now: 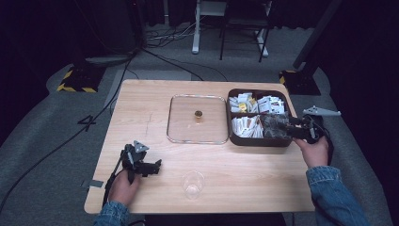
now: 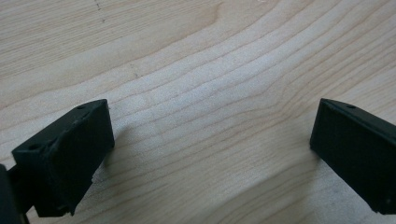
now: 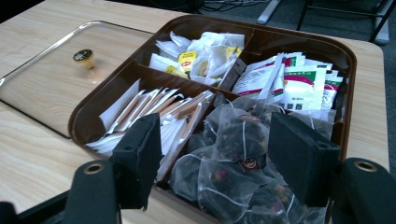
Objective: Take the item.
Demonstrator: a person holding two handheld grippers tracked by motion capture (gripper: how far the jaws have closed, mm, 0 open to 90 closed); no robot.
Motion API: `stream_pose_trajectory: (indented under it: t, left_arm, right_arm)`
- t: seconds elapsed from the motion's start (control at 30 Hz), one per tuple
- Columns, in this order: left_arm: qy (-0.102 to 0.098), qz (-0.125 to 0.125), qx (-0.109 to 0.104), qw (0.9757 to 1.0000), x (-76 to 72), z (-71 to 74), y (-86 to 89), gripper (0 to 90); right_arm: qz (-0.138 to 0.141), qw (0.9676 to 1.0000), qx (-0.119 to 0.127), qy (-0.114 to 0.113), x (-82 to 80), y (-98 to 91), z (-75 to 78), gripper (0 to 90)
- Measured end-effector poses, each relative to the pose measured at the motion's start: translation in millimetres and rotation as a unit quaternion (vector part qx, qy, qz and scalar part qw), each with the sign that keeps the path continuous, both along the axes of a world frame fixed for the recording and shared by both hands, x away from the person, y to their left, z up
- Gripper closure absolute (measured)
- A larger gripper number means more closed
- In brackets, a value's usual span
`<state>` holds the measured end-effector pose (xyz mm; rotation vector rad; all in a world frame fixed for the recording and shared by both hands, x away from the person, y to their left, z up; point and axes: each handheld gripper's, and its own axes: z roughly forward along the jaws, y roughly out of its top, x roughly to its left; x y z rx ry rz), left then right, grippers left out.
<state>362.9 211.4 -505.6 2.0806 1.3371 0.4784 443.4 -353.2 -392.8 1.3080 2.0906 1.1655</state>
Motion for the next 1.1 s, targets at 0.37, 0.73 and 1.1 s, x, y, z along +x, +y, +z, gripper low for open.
stream_pose_trajectory:
  t: [0.37,0.73,1.1]
  left_arm:
    - [0.0,0.001,0.004,1.0,-1.2,0.2,0.5,0.0]
    - [0.0,0.001,0.002,1.0,-1.1,0.2,0.4,0.0]
    - [0.0,0.001,0.002,1.0,-1.1,0.1,0.3,0.0]
  right_arm:
    - [-0.017,0.9993,-0.024,0.025,29.1,-2.7,-10.2,37.7]
    - [-0.023,0.9973,-0.04,0.057,50.2,1.6,-32.3,37.9]
    - [-0.018,0.9947,-0.053,0.087,58.9,8.7,-47.6,43.8]
